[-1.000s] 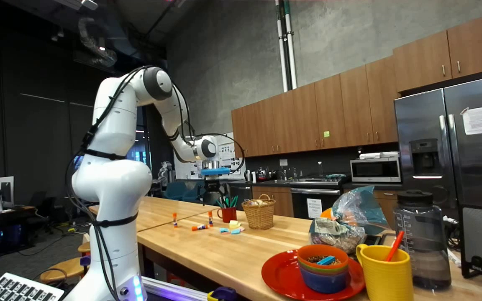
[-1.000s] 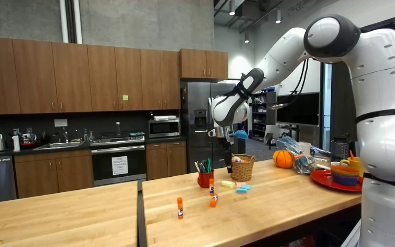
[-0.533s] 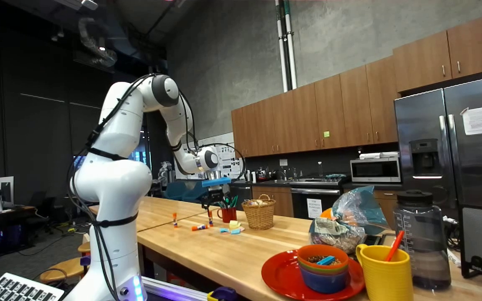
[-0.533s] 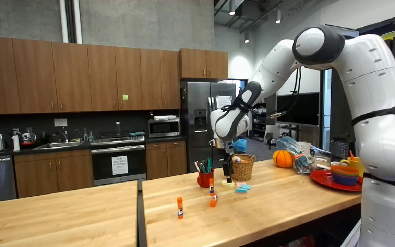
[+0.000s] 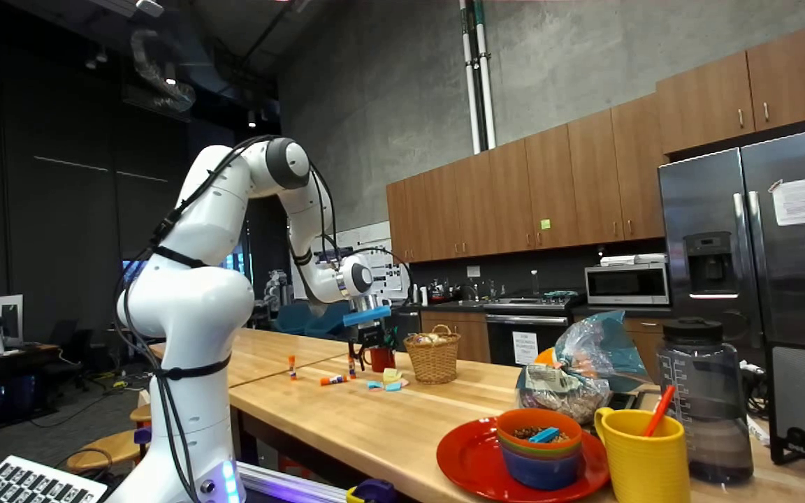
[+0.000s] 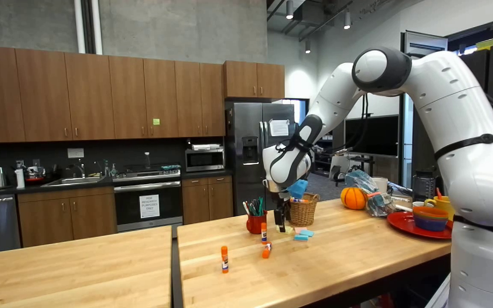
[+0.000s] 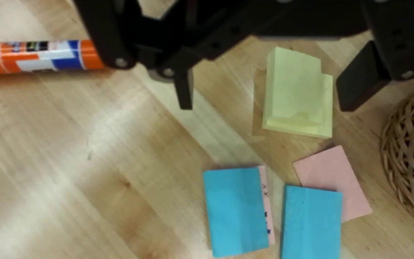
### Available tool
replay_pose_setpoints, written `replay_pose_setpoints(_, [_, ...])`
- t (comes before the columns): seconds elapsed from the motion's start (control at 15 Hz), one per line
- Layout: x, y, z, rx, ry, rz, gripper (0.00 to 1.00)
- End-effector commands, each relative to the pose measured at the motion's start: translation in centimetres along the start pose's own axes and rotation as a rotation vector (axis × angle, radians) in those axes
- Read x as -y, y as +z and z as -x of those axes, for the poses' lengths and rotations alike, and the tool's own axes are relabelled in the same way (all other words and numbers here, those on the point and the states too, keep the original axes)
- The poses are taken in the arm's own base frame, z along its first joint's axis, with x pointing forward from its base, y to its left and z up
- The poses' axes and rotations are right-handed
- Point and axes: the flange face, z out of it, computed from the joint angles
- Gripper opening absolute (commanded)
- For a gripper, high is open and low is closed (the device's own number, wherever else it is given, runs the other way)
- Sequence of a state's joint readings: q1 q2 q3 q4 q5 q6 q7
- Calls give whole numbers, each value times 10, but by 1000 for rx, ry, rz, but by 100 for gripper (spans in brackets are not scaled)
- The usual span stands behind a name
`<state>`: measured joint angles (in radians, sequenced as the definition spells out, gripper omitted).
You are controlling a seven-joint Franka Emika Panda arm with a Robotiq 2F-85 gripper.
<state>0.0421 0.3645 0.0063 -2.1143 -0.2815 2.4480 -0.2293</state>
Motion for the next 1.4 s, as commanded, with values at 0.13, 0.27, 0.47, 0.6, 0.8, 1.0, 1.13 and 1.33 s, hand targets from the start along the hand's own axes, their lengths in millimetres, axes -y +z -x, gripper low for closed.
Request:
replay_pose_setpoints(0.13, [-15,15,-13,13,58,30,100])
replay_pose_setpoints(0.27, [-16,24,-16,22,80,21,75])
replay_pose_setpoints(0.47, [-18,32,-20,28,94,20,68])
replay_pose_setpoints(0.6, [-18,30,-23,22,97,21,52])
replay_pose_setpoints(0.8, [-20,21,-23,14,94,24,29])
replay_pose_setpoints(1.0, [-21,5,-19,16,85,5,17])
replay_pose_setpoints(1.13, [-21,-7,-15,26,73,-18,15])
replay_pose_setpoints(1.33, [-14,-35,-5,37,14,-94,8])
